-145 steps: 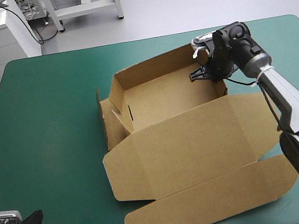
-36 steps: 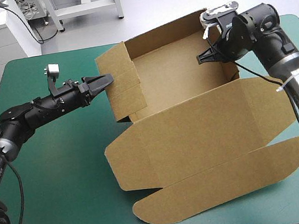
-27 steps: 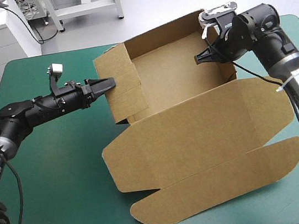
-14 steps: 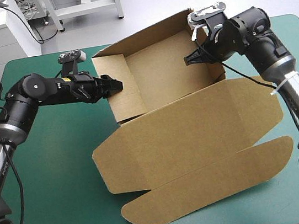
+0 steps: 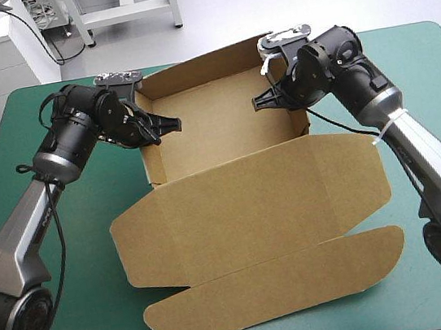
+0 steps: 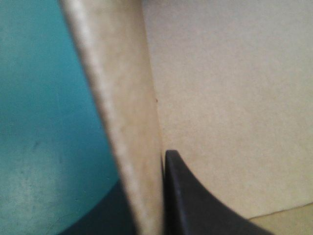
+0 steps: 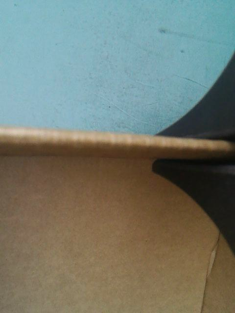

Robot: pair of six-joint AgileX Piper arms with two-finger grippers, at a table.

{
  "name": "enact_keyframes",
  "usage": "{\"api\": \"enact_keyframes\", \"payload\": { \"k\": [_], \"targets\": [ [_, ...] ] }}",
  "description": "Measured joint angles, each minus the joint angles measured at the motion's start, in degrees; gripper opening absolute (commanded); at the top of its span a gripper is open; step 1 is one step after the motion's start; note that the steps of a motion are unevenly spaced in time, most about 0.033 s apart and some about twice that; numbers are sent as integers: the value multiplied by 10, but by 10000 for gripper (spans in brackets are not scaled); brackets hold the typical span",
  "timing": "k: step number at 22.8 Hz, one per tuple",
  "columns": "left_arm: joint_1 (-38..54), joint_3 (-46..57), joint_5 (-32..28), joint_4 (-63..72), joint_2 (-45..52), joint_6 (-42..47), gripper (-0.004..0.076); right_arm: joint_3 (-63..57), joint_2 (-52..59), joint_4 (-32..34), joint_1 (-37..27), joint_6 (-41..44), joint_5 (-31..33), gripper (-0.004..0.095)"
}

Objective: Fold the box

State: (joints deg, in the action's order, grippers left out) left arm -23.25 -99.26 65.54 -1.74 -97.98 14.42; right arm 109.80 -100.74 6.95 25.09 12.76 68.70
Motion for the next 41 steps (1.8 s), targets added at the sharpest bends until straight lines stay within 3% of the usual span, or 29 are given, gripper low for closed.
{"api": "enact_keyframes", "payload": {
  "k": [9, 19, 27, 28, 30, 32, 33, 35, 41],
  "targets": [
    [-2, -18, -4, -6, -64, 10, -8, 0, -56, 9, -9, 8, 4, -18],
    [-4, -24, -70, -8, -170, 16, -8, 3, -182, -66, -77, -42, -20, -19],
    [1, -38, -81, -6, -210, 19, -6, 11, -200, -80, -88, -62, -31, -5],
    [1, -38, -82, -6, -210, 19, -4, 11, -201, -80, -88, -62, -31, 15],
    [1, -38, -81, -6, -210, 16, 0, 11, -201, -80, -88, -65, -31, 152],
    [1, -38, -78, -6, -210, 11, 39, 11, -207, -80, -88, -73, -46, 338],
    [1, -39, -76, -7, -210, 9, 78, 11, -210, -81, -88, -75, -48, 477],
    [1, -41, -72, -8, -211, -2, 148, 14, -210, -91, -88, -78, -58, 570],
    [12, -80, -20, 2, -223, -27, 341, 42, -218, -93, -87, -79, -45, 573]
  ]
}}
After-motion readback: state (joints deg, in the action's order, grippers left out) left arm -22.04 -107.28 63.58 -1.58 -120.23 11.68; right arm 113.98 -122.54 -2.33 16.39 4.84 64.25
